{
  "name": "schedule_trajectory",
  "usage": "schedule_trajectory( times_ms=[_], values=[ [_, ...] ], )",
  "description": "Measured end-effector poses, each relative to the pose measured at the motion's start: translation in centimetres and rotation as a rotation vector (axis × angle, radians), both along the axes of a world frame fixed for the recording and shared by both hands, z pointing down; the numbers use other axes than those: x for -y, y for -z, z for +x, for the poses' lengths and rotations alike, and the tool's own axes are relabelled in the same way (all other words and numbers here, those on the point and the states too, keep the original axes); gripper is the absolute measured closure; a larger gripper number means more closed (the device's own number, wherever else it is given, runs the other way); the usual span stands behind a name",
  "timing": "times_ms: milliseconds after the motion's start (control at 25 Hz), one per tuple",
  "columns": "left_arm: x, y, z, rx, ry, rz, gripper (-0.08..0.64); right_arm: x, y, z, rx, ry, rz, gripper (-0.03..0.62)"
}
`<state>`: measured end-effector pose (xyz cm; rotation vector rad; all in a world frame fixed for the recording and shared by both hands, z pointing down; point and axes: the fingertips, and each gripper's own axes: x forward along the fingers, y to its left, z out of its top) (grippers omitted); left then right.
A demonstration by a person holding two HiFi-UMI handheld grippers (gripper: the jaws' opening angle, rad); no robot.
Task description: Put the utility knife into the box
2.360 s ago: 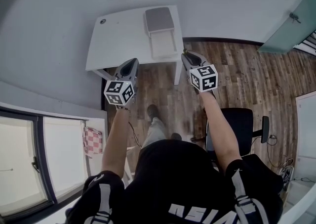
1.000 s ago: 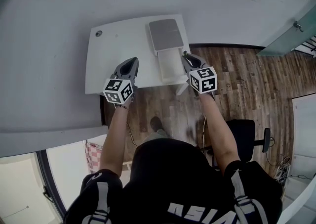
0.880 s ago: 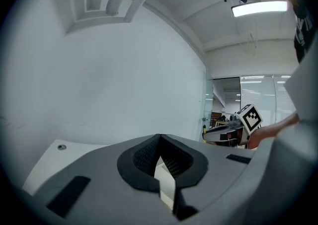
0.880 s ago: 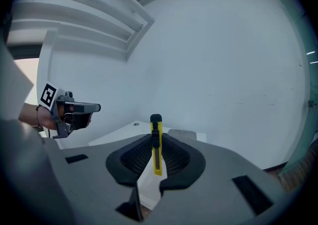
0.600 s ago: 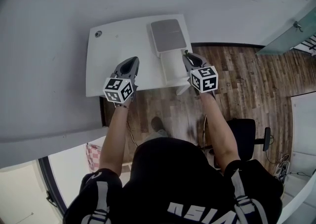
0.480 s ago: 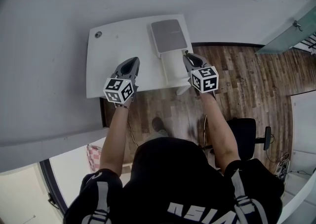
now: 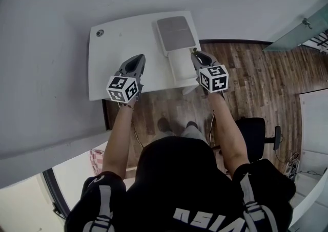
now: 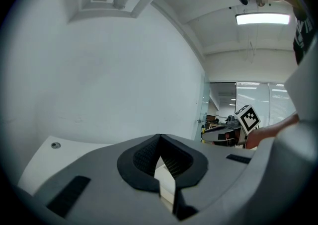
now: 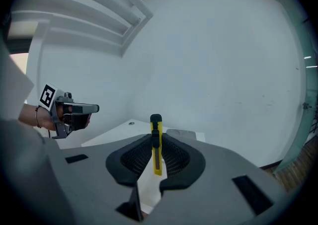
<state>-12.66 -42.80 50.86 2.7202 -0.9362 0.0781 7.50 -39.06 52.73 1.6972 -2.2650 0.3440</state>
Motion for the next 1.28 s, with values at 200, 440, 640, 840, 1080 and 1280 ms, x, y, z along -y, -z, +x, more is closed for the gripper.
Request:
schedule_trajectory(
  times_ms=[200,440,640,840,1080,1280],
  values=[
    [0.2,-0.1,-0.3,0.004,0.007,-0.002,0.535,0.3,0.0,-0.3,-0.002,0.012,-0.001,0.518],
    [0.6,0.4,-0.7,0.007,0.036,0.002,0.535,1.4,0.3,-0.5,-0.001,0.043,0.005,0.518],
    [1.0,0.5,0.0,0.008,0.054,0.006,0.535,2.2,0.3,0.2,0.002,0.064,0.010,0.518],
    [1.1,0.6,1.8,0.019,0.064,0.003,0.535,2.6,0.3,1.9,0.012,0.078,0.009,0.518],
    [1.2,1.0,4.4,0.029,0.077,0.005,0.535,3.2,0.2,4.2,0.025,0.097,0.006,0.518],
    [1.2,1.2,6.7,0.042,0.088,0.005,0.535,3.6,0.1,6.2,0.035,0.116,0.003,0.518]
  ],
)
